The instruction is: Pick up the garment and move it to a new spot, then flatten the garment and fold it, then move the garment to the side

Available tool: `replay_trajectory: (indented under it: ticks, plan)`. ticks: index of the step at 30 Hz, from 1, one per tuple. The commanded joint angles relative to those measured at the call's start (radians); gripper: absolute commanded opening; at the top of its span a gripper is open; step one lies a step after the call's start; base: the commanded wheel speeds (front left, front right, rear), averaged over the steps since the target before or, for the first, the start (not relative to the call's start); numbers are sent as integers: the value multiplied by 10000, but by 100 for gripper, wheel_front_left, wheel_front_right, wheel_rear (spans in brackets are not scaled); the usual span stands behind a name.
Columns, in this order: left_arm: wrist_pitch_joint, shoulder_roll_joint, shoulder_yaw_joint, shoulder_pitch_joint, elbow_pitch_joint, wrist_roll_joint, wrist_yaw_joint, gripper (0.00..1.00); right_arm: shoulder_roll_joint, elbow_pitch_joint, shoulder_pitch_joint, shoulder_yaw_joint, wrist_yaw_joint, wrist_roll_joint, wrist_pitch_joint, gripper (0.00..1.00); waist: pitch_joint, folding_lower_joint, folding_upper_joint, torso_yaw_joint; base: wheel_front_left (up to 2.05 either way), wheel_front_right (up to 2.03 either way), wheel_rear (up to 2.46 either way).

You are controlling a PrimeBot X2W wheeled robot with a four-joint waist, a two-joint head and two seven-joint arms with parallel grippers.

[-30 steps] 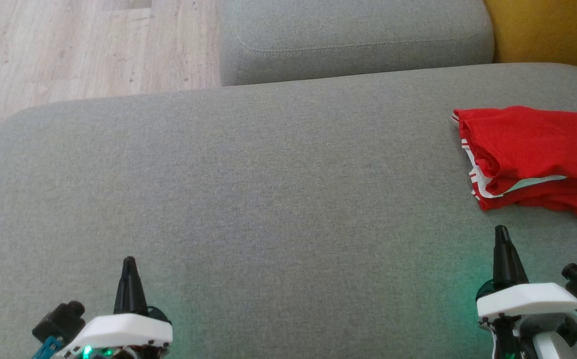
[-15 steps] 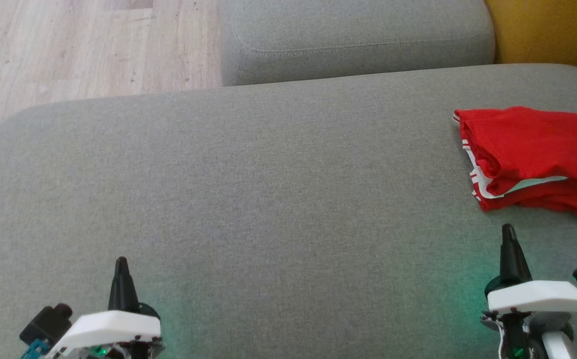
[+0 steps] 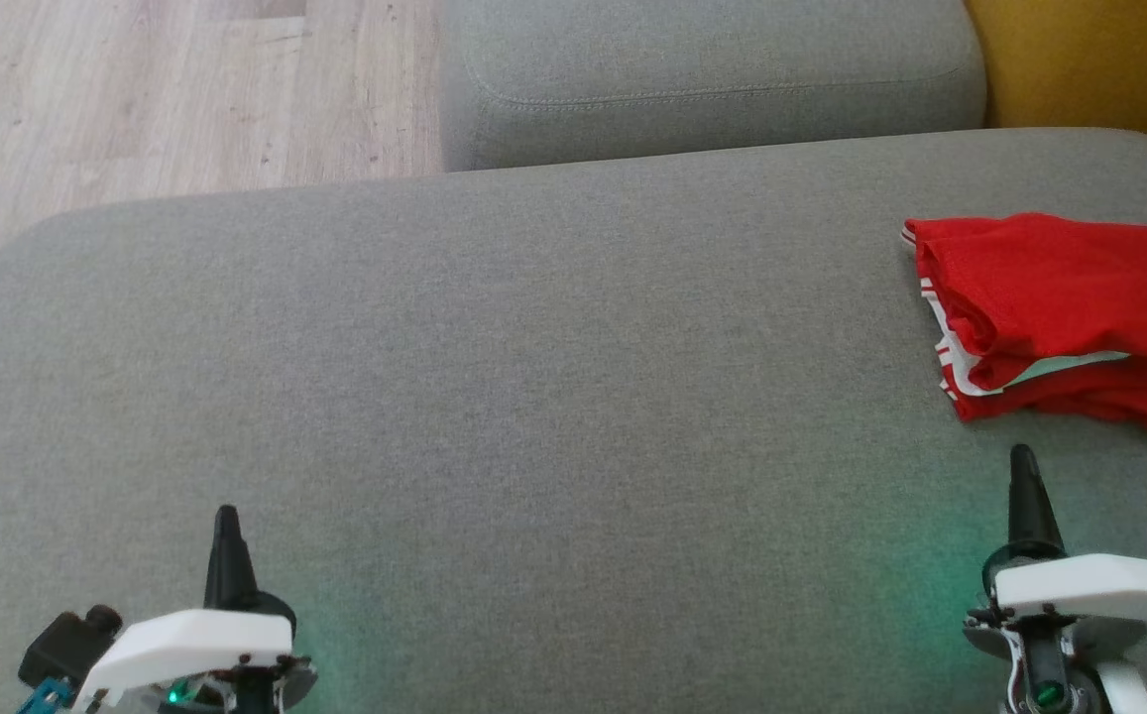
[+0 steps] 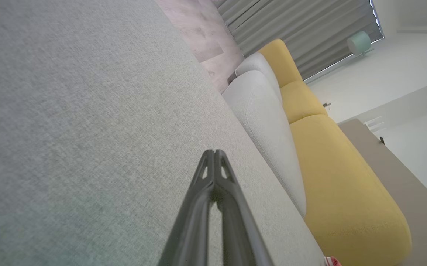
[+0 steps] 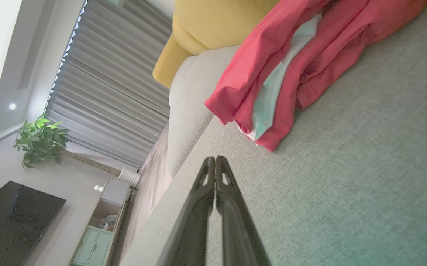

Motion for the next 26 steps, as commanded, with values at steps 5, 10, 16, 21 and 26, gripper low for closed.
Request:
replay_trajectory:
  ticks: [5, 10, 16, 21, 26]
  plan:
    - [210, 31, 381, -516, -404, -632, -103, 0, -42, -465, -585, 34, -4, 751, 189, 0, -3, -1, 0, 9, 0, 0, 0]
    - [357, 33, 496, -536, -455, -1105, -152, 0, -45, -524, -598, -16, -5, 1299, 334, 0, -6, -1, 0, 18, 0, 0, 0]
    - [534, 35, 633, -561, -516, -1673, -210, 0, -48, -595, -613, -76, -5, 1958, 508, 0, -10, -1, 0, 27, 0, 0, 0]
    - [651, 37, 724, -577, -557, -2049, -249, 0, -49, -642, -623, -116, -5, 2393, 623, 0, -12, -1, 0, 34, 0, 0, 0]
    - [799, 39, 838, -598, -608, -2522, -297, 0, -52, -702, -635, -166, -6, 2942, 768, 0, -15, -1, 0, 42, 0, 0, 0]
